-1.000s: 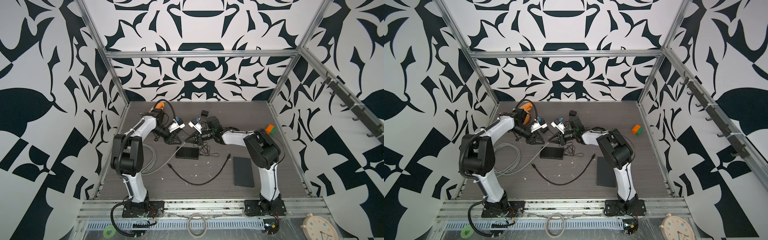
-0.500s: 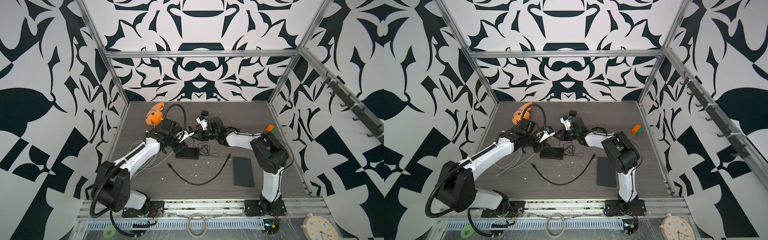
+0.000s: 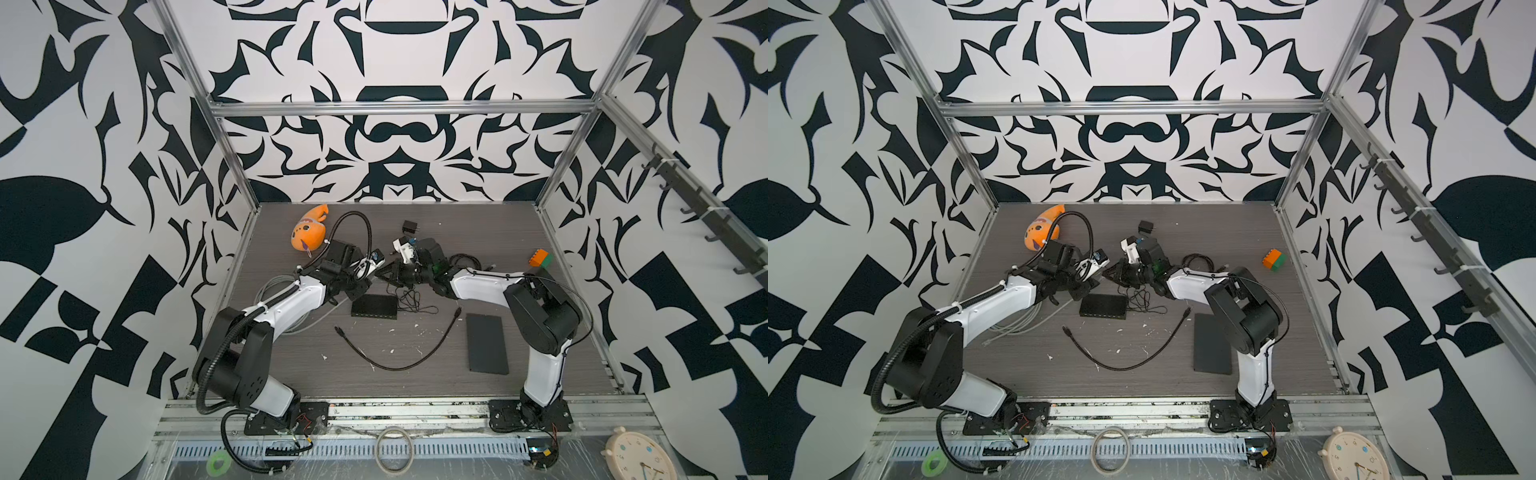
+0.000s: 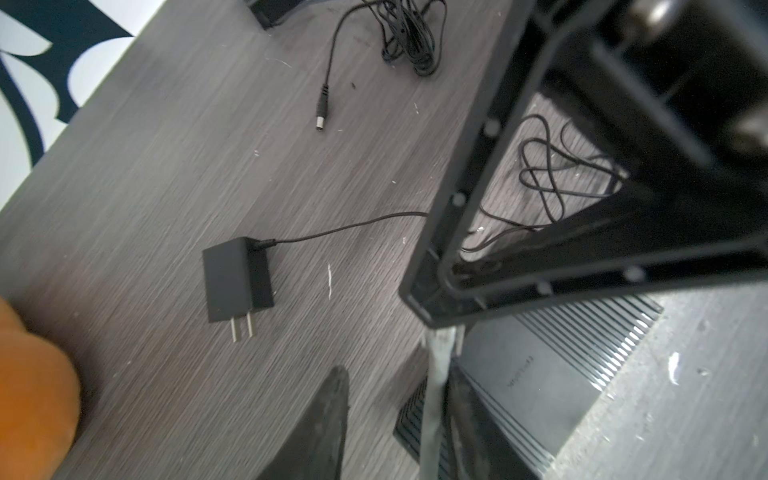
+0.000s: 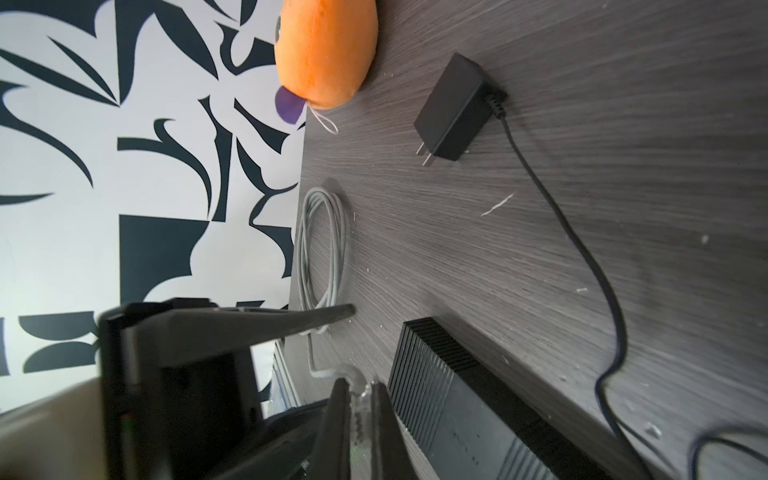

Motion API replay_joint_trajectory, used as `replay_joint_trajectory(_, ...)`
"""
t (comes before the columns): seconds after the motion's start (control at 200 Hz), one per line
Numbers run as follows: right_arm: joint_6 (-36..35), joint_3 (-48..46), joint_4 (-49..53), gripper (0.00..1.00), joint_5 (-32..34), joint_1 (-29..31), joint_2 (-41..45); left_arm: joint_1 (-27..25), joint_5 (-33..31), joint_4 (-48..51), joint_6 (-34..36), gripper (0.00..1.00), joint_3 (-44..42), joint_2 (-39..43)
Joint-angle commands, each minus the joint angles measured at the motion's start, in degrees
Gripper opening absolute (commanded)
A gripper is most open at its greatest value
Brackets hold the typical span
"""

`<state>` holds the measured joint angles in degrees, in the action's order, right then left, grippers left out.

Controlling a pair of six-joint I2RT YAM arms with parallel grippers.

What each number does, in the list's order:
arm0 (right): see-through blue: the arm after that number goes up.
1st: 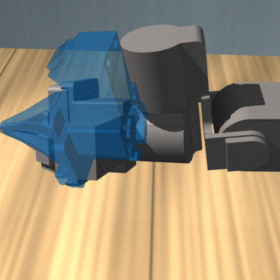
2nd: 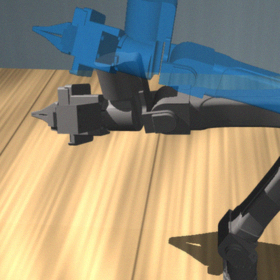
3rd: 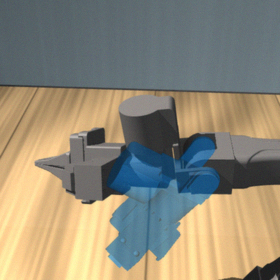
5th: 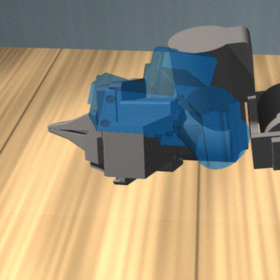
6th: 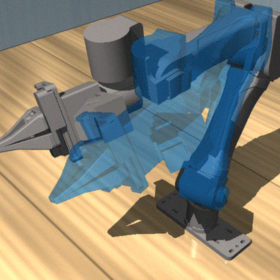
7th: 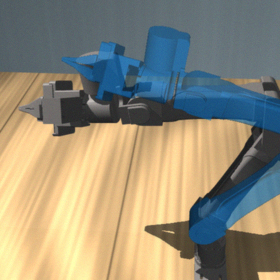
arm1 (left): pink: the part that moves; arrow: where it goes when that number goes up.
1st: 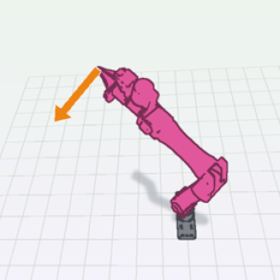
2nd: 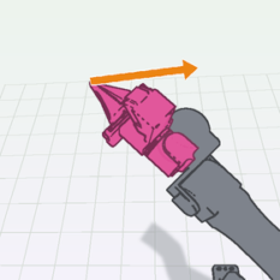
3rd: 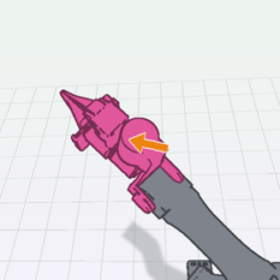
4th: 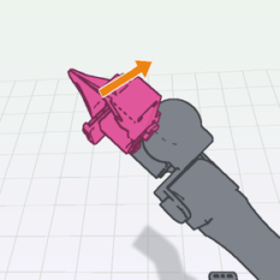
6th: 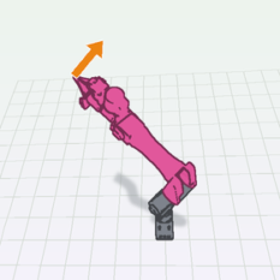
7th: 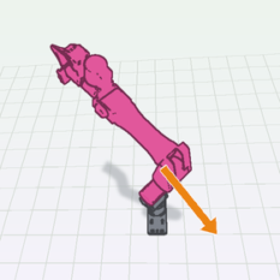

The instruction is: Insert the plug into the switch port

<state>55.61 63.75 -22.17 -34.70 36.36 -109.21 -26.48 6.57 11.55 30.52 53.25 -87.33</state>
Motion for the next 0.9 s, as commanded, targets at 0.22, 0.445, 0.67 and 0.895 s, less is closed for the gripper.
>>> replay_joint_trajectory(0.22,2.39,-0.62,-3.16,0.03,1.21,-0.06,2.16,0.02,2.77,-2.29,1.40,0.35,1.15,-2.27)
replay_joint_trajectory(0.445,3.18,-0.73,-3.38,0.02,1.56,0.25,1.61,0.79,5.57,-5.80,0.53,0.31,-0.07,-1.26)
replay_joint_trajectory(0.67,3.61,-0.96,-3.87,0.02,1.74,0.38,1.32,2.08,9.75,-3.90,1.79,0.13,0.07,-1.51)
replay_joint_trajectory(0.895,2.26,-0.99,-2.60,0.07,1.84,0.31,1.28,7.70,19.53,0.93,5.16,0.04,0.11,0.25)
